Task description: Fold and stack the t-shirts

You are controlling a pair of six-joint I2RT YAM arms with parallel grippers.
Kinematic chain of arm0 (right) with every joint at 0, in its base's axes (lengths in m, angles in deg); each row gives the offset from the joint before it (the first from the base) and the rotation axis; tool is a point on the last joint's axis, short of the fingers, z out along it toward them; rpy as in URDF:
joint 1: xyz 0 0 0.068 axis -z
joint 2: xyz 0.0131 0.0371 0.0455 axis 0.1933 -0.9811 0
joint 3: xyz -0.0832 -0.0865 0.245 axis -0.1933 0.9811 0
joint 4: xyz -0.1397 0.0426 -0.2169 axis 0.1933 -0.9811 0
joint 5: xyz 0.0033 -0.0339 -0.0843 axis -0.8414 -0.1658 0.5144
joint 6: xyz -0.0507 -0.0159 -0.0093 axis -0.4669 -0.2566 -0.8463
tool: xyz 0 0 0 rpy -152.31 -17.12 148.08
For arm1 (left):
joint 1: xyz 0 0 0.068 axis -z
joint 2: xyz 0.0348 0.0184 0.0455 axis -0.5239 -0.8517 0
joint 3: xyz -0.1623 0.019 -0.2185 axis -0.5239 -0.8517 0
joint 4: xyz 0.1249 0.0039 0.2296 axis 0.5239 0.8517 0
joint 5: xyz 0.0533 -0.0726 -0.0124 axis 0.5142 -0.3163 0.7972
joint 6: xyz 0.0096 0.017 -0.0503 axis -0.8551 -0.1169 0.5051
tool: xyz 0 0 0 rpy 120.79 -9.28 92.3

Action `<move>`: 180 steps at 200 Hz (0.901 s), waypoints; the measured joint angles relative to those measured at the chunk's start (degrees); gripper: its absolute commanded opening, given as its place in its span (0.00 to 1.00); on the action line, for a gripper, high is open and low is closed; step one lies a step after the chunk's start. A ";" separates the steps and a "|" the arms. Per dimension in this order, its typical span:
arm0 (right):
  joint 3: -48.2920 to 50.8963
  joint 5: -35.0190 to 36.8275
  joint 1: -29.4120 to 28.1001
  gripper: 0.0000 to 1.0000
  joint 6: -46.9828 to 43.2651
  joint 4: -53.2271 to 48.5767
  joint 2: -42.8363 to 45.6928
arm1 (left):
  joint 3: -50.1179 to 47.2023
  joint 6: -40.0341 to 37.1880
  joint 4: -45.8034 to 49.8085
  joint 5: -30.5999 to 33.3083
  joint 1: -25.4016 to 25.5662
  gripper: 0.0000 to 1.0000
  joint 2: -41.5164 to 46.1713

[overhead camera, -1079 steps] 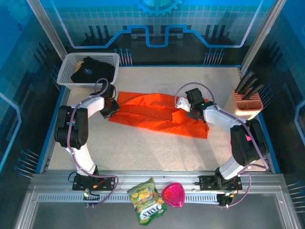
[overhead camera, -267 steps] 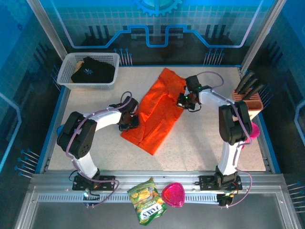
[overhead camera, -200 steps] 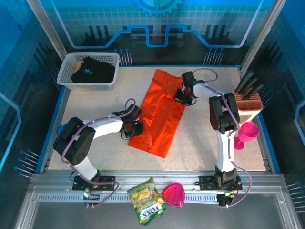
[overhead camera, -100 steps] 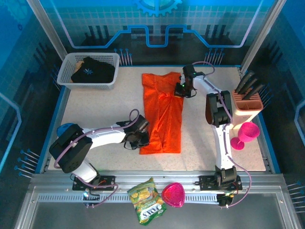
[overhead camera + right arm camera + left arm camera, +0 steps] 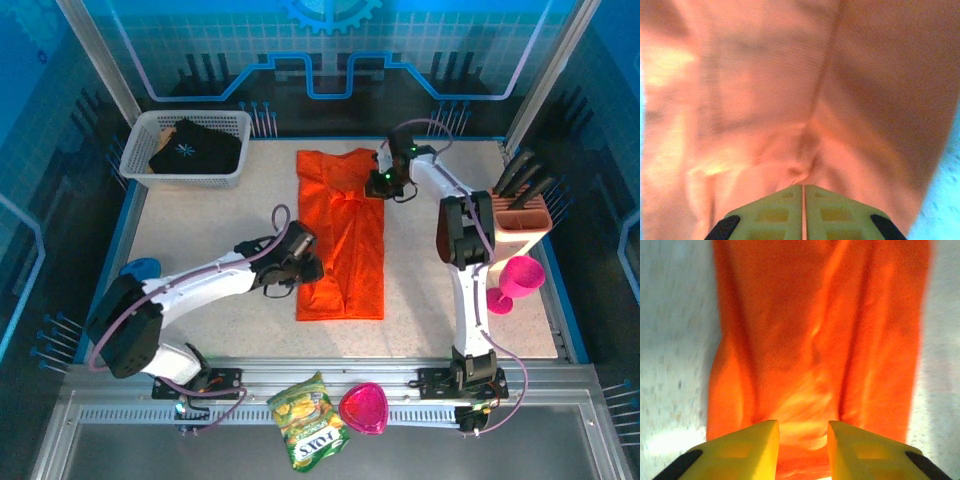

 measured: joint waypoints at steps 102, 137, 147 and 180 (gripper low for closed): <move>53.72 6.84 -10.97 0.86 -29.51 21.55 78.27 | -1.11 -46.86 -28.04 16.33 -0.74 0.99 17.79; 65.07 4.94 -12.07 0.82 -39.45 16.02 91.84 | -2.73 -60.50 -26.58 7.56 -1.09 0.99 20.81; 65.05 3.52 -12.79 0.81 -43.23 12.61 93.07 | -3.26 -65.31 -24.09 3.78 -1.01 0.99 21.86; 65.16 3.04 -20.09 0.83 -51.84 2.14 92.65 | -7.98 -81.07 -11.32 -3.82 2.45 0.99 26.93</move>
